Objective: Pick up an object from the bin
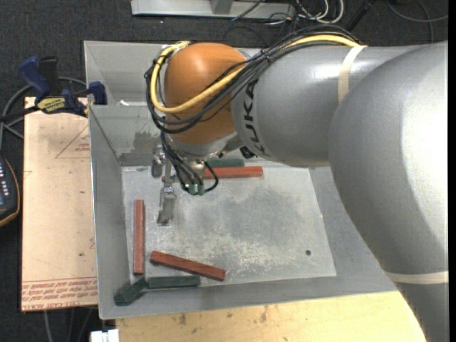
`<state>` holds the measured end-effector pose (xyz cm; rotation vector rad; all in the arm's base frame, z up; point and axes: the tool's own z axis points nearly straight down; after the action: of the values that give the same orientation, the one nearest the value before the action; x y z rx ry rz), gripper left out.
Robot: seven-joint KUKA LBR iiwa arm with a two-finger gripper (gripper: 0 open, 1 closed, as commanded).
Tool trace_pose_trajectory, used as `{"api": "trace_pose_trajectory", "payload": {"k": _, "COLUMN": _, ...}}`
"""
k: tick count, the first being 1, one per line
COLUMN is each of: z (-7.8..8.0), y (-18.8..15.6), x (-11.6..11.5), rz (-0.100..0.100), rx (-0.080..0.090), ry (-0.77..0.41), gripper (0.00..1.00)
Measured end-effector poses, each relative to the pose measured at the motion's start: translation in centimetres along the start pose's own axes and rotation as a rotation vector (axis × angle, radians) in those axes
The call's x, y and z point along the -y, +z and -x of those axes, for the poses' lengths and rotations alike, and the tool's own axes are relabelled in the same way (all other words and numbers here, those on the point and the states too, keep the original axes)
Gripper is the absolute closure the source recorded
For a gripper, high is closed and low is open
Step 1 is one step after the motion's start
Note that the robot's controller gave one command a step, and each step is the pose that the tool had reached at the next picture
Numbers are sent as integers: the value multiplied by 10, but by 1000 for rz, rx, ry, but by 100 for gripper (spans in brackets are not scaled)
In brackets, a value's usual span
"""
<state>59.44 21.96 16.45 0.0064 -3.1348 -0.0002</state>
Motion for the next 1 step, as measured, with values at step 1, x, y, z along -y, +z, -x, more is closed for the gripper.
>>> {"api": "trace_pose_trajectory", "payload": {"k": 1, "z": -86, "y": 99, "x": 55, "rz": -2, "rx": -2, "ry": -48, "gripper": 0}}
